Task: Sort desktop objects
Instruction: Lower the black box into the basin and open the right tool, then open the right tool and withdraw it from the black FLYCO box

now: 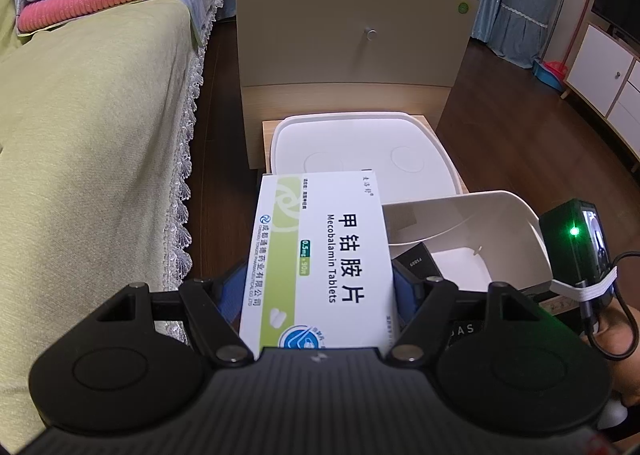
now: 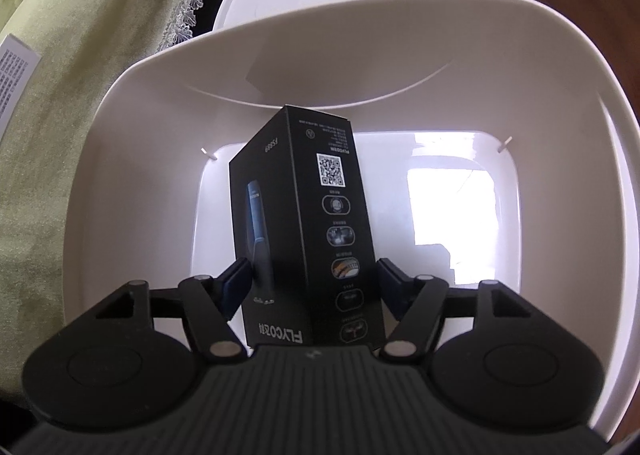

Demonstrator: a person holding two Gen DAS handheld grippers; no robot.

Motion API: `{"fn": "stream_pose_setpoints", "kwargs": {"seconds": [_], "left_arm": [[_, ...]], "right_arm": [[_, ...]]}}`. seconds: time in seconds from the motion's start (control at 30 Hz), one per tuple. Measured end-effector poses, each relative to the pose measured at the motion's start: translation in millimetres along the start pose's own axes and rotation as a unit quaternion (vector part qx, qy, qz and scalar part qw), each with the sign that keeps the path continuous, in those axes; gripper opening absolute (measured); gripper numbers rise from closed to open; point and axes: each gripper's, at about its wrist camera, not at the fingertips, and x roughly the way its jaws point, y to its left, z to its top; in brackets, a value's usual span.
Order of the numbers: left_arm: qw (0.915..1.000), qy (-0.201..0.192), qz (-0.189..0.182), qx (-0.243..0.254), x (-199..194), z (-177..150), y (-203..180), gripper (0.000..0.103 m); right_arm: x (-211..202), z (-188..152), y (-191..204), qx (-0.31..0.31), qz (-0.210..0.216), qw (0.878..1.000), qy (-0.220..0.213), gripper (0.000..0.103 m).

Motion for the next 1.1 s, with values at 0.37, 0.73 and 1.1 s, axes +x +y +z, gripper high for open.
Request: {"fn": "stream_pose_setpoints", "kwargs": {"seconds": [0.37, 0.73, 1.1], "left_arm": [[0.9999, -0.002, 0.013, -0.01, -1.7, 1.7, 8.0, 0.071], [0.9997, 0.0, 0.017, -0.015, -1.7, 0.5, 13.7, 0.071], [0.9997, -0.004, 0.017, -0.017, -3.5, 2.0, 16.0, 0.071]], "right_arm": [[-28.5, -6.4, 42.5, -0.054, 0.001, 0.998, -0.037, 0.049], [-47.8, -14.7, 84.2, -0.087, 0.036, 0.995, -0.03, 0.05], [-45.9, -25.6, 92.0, -0.107, 0.01, 0.994, 0.0, 0.055]]}}
